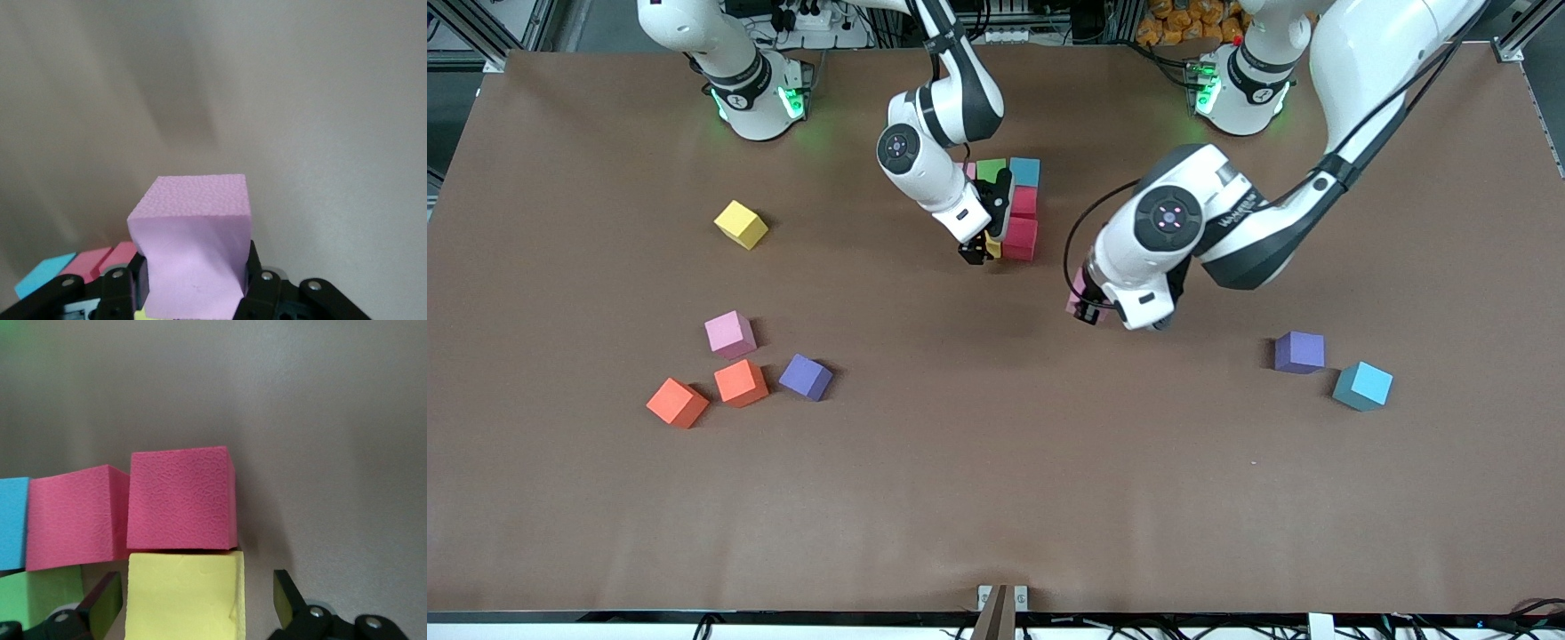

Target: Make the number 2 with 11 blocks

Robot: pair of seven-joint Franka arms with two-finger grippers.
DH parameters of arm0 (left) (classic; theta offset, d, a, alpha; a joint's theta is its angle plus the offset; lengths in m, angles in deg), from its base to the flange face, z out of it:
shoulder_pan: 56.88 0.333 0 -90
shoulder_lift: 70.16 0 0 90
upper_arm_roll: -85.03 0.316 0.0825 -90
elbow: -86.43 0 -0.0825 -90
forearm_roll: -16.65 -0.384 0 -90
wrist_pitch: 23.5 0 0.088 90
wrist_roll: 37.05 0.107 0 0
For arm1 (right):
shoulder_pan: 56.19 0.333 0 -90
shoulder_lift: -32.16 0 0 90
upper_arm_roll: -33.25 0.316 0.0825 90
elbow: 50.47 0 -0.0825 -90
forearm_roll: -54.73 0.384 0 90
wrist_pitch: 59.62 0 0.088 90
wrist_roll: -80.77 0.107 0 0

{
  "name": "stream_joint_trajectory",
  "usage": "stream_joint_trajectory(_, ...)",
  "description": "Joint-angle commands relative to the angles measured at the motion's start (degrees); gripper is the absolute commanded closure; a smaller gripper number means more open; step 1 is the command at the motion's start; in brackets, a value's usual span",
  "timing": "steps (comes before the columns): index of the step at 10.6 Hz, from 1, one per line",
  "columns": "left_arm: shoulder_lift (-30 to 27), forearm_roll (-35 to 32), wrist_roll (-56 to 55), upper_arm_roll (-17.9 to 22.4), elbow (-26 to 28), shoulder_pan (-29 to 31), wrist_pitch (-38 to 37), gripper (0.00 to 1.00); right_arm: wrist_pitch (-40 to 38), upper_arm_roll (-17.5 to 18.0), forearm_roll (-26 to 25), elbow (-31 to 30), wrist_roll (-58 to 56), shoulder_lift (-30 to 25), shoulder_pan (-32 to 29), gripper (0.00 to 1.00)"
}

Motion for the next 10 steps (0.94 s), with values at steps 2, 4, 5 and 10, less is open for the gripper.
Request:
stream_joint_trajectory(2,-0.99,1.06,-4.30,-0.23,-0.08,-0.57,-0.14,0.64,-2.11,-1.84,-4.62,-1.53,3.01,-4.64,0.84,0.00)
stream_joint_trajectory(4,-0.81,1.06,-6.06,-0.49,0.00,-1.79,-0.14,0.64,-4.99,-5.42,-8.91,-1.10,3.01,-5.08,0.84,0.00)
stream_joint_trajectory(5,-0.64,1.15,-7.81,-0.49,0.01,-2.41,0.03,0.64,-6.92,-8.32,-11.46,-0.92,2.93,-5.34,0.84,0.00)
stream_joint_trajectory(10,0.41,1.24,-19.75,-0.40,-0.08,-7.85,4.67,0.64,-23.54,-13.09,-26.25,12.85,3.81,-2.90,-20.45,0.00)
